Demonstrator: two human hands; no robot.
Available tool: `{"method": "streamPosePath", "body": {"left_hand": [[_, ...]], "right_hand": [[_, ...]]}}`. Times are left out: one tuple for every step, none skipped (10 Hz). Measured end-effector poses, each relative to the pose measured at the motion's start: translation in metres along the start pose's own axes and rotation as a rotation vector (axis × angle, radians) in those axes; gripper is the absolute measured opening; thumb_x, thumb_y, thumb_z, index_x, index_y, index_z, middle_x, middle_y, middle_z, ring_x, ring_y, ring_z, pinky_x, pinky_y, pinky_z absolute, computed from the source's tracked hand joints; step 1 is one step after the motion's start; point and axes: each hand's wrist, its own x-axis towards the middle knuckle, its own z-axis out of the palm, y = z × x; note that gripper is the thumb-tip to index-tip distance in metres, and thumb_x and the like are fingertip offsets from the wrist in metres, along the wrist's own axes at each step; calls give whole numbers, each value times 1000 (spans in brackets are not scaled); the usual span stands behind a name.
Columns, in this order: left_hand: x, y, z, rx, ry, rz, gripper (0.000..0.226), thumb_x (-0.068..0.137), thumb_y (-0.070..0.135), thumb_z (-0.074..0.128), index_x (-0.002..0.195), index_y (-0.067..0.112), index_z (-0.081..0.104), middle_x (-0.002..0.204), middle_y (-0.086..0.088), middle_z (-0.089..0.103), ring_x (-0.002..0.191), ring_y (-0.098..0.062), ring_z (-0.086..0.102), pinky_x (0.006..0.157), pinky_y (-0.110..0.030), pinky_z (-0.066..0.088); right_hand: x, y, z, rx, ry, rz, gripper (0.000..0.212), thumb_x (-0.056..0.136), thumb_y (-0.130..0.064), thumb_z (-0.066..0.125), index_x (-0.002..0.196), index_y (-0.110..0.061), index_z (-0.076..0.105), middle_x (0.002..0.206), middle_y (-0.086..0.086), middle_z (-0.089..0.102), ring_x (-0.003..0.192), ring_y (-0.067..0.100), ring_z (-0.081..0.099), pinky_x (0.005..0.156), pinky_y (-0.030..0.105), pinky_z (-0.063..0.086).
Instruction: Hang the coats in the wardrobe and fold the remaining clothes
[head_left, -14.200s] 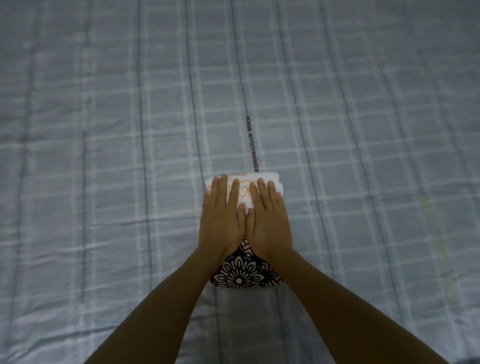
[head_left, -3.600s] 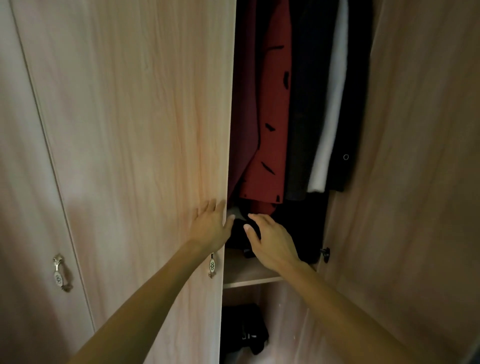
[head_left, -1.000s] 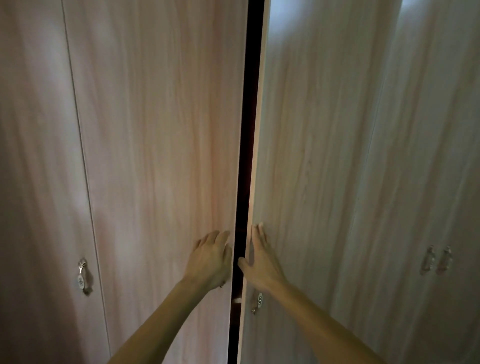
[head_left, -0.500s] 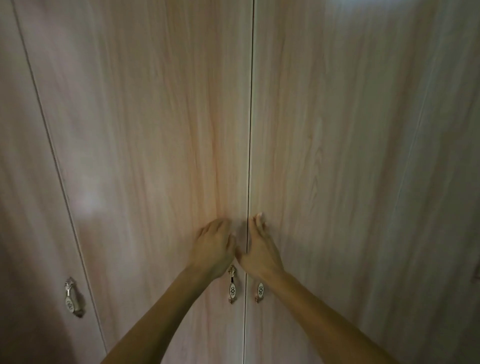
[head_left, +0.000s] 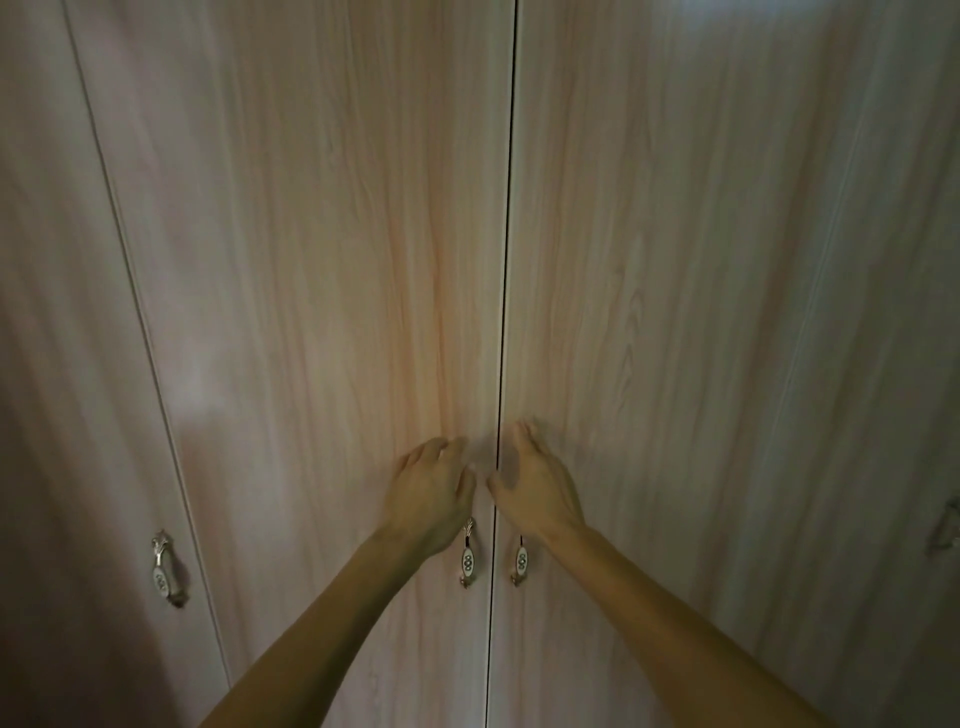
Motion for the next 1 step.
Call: {"method": "streamPosePath", "body": {"left_hand": [[-16, -6, -6, -40, 40, -27, 42, 97, 29, 39, 137, 15, 45, 133, -6, 54, 118, -24, 51, 101, -36, 38]], "right_hand": [[-24, -2, -3, 20, 105, -35, 62, 93, -30, 51, 147, -11, 28, 154, 3, 29, 138, 17, 32, 111, 24, 25]]}}
